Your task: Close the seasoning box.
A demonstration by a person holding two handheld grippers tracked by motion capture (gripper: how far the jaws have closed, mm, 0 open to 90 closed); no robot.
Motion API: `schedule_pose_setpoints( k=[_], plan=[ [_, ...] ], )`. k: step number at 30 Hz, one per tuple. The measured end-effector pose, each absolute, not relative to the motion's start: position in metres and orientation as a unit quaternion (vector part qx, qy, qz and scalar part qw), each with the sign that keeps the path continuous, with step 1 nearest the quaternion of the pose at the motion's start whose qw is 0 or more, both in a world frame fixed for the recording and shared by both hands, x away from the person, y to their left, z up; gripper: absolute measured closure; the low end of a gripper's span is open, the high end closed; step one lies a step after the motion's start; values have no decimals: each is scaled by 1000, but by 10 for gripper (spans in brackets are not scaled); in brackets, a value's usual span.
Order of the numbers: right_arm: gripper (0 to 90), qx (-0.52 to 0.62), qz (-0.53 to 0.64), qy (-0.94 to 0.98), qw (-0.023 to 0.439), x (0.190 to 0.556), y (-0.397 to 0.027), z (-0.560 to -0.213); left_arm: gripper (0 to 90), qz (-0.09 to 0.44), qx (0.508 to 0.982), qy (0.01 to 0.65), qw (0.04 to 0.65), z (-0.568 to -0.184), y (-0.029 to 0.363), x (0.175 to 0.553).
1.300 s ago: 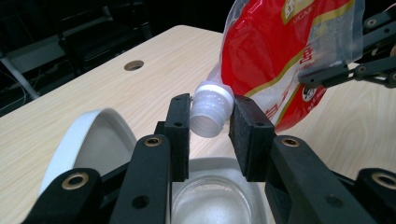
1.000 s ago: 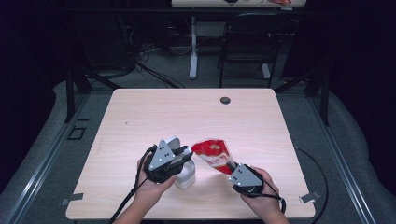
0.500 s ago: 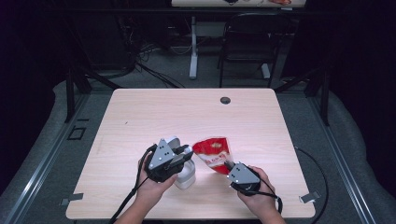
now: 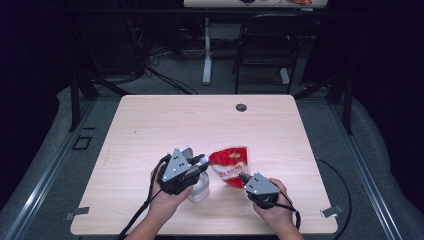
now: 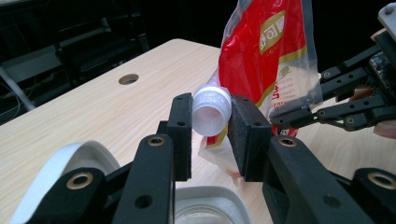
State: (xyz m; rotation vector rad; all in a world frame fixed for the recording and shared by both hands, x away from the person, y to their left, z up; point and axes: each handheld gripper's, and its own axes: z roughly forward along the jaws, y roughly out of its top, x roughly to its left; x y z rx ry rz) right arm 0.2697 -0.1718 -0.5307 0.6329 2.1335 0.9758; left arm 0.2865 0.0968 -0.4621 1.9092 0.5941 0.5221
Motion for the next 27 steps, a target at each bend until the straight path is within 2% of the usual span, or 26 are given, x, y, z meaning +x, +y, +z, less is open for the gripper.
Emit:
schedule_pose_setpoints(
  k=[27],
  plan=[
    [882, 258, 375, 834, 312, 275, -178, -544, 700, 209, 798, 244, 510, -467, 89, 286]
  ],
)
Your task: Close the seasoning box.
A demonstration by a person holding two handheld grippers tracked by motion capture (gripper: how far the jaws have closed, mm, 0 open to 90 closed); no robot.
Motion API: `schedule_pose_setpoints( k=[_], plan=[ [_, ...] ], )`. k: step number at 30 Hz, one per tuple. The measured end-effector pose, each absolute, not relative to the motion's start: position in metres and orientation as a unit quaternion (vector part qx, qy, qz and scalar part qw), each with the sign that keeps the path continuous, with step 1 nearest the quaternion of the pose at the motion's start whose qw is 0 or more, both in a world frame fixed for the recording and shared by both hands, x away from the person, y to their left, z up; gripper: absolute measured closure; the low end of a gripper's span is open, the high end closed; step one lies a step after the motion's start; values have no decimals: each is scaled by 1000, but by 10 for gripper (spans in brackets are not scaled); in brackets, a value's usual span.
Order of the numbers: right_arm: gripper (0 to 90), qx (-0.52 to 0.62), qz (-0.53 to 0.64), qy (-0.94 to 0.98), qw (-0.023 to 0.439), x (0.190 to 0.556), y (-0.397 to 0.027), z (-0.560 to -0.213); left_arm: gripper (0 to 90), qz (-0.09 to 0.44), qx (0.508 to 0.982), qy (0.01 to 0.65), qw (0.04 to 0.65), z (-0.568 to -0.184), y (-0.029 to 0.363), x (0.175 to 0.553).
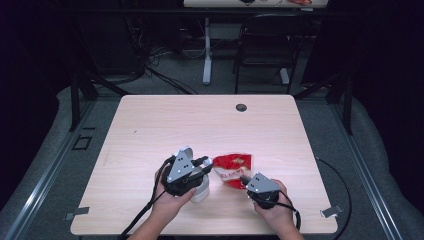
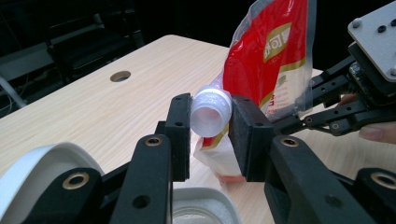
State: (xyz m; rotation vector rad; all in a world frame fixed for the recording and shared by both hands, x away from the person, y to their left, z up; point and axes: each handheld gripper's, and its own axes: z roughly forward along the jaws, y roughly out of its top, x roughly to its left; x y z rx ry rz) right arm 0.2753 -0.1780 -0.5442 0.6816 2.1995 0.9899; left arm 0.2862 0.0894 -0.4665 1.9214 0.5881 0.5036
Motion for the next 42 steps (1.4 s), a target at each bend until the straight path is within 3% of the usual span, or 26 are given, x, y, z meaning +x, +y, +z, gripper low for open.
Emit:
schedule_pose_setpoints(
  k=[23, 42],
  plan=[
    [838, 261, 381, 841, 283, 278, -193, -551, 643, 199, 793, 246, 520, -467, 87, 286],
    [662, 255, 387, 844, 270, 278, -204, -553, 645, 202, 790, 258, 518, -469, 98, 284]
  ],
)
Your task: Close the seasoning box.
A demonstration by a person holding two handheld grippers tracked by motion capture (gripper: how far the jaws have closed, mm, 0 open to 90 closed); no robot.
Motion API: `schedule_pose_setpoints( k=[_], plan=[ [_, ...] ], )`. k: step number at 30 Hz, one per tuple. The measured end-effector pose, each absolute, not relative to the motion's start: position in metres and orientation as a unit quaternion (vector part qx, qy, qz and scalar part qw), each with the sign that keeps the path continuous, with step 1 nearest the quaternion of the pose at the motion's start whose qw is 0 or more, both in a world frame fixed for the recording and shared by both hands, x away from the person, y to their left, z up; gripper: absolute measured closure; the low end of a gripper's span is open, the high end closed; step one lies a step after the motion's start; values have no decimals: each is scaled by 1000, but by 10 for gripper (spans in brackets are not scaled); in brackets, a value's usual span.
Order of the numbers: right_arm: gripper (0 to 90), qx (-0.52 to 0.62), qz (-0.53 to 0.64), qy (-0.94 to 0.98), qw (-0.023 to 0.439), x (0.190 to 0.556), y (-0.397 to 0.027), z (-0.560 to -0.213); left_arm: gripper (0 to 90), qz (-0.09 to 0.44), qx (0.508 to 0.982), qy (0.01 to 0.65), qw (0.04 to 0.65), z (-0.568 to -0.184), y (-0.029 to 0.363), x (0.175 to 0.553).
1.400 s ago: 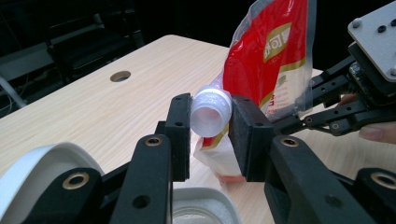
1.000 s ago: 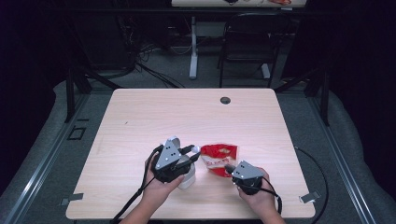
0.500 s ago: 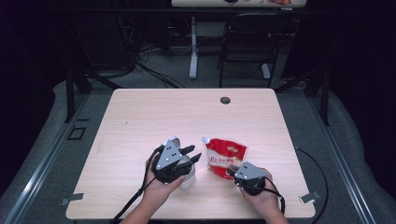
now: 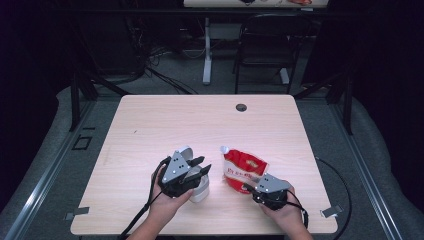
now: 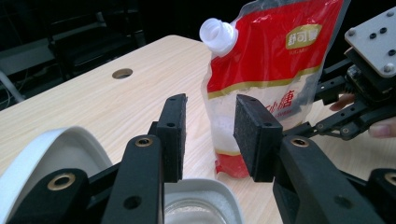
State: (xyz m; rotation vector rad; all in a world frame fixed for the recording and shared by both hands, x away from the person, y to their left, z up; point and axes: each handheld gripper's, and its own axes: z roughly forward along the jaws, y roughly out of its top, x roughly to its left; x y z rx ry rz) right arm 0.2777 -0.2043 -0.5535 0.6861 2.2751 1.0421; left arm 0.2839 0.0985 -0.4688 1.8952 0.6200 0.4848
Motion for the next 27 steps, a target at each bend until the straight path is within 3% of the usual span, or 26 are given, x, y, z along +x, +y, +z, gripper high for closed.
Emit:
schedule_pose_setpoints(
  k=[27],
  plan=[
    [511, 279, 408, 836, 240, 277, -208, -553, 604, 214, 782, 282, 512, -465, 127, 281]
  ],
)
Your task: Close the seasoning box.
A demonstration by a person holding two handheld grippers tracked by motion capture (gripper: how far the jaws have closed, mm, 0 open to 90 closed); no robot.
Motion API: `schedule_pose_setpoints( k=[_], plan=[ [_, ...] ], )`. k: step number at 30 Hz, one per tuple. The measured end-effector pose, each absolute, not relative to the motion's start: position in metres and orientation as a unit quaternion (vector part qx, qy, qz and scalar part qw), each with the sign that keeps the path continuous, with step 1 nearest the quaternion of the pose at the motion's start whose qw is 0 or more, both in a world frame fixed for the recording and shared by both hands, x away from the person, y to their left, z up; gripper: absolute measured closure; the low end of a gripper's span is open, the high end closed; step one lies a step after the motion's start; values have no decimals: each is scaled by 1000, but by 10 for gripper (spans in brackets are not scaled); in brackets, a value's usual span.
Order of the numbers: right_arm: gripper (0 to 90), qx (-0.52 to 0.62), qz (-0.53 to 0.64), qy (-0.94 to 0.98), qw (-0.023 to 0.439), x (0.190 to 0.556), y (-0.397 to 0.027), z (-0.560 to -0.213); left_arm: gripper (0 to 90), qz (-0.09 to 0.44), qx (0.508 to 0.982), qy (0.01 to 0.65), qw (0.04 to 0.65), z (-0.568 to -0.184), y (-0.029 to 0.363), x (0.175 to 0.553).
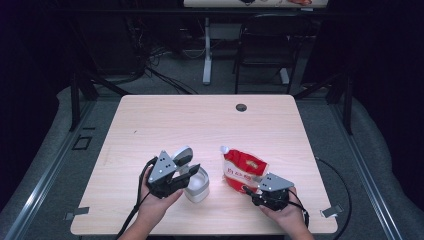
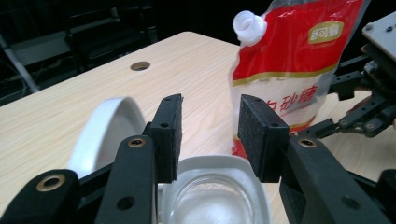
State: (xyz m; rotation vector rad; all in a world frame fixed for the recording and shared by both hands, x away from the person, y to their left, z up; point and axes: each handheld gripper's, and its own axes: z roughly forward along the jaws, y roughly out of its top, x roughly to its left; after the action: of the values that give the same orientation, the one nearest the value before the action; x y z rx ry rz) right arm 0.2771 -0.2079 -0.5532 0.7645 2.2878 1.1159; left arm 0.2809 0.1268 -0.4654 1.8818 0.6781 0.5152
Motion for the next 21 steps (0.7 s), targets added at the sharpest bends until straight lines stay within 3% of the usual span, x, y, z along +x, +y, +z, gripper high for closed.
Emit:
schedule_pose_setpoints(
  k=[21],
  plan=[
    [434, 293, 417, 828, 234, 275, -211, -553, 609, 221, 762, 315, 521, -452, 171, 277]
  ],
)
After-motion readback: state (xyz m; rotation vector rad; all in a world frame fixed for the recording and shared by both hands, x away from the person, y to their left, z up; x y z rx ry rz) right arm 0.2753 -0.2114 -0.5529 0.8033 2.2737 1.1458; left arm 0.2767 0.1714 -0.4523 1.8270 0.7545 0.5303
